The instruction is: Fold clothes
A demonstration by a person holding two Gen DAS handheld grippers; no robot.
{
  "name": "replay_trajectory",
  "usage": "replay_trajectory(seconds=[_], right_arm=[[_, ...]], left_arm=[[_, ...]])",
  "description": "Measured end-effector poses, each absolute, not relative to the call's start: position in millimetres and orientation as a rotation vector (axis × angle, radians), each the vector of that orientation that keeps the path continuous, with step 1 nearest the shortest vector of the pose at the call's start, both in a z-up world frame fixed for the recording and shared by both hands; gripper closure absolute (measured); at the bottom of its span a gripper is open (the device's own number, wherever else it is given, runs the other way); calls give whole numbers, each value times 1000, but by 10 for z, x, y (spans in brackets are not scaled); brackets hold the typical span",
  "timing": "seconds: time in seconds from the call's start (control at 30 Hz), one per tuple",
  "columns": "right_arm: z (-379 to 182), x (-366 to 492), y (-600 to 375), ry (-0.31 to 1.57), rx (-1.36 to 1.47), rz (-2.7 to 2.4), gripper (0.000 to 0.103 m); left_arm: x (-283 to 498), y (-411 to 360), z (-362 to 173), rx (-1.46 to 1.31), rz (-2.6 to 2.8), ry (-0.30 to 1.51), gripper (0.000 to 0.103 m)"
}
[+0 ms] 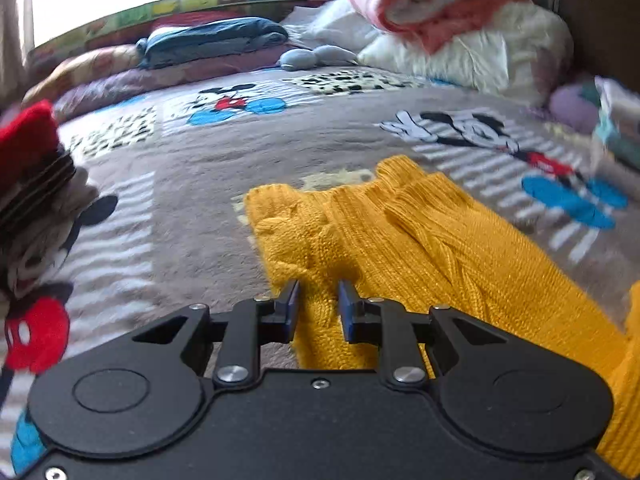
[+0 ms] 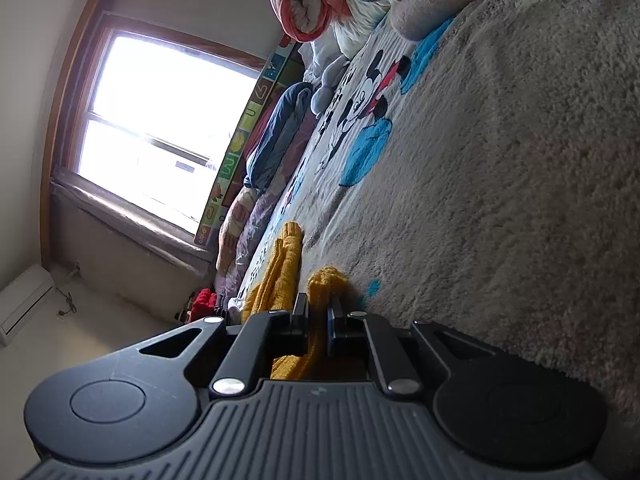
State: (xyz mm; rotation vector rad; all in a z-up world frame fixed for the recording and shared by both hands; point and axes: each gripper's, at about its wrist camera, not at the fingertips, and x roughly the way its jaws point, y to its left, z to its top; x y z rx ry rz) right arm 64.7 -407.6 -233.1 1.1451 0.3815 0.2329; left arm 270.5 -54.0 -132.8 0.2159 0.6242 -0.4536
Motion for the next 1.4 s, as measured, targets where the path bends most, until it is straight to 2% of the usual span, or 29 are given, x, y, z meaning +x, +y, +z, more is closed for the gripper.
replay_trajectory(seconds=[0.27,0.43,0.8,0.97,1.13,1.4], right_arm=[[-2330,665,-4058,383,1134,241,93],[-2326,671,-4049,386,1124,242,93],[-2332,677,-4032,389,1100,246,93],[-2320,676,-4023,393,1084,245,93],[-2292,710,-4007,396,1071,243,93],[-2298,719,-4035,392,1086,251,92]], left_arm=[[2948,-414,-1152,168,-486,630,85],[3299,-508,-1226,138,-483,672,85],[3533,-734,-1219,238,-499,676,85],[3736,-994,-1344,335,-488,747,85],[3460,-856,-1069,289,-515,675,85],[2323,-259,-860,149,-517,583,85]])
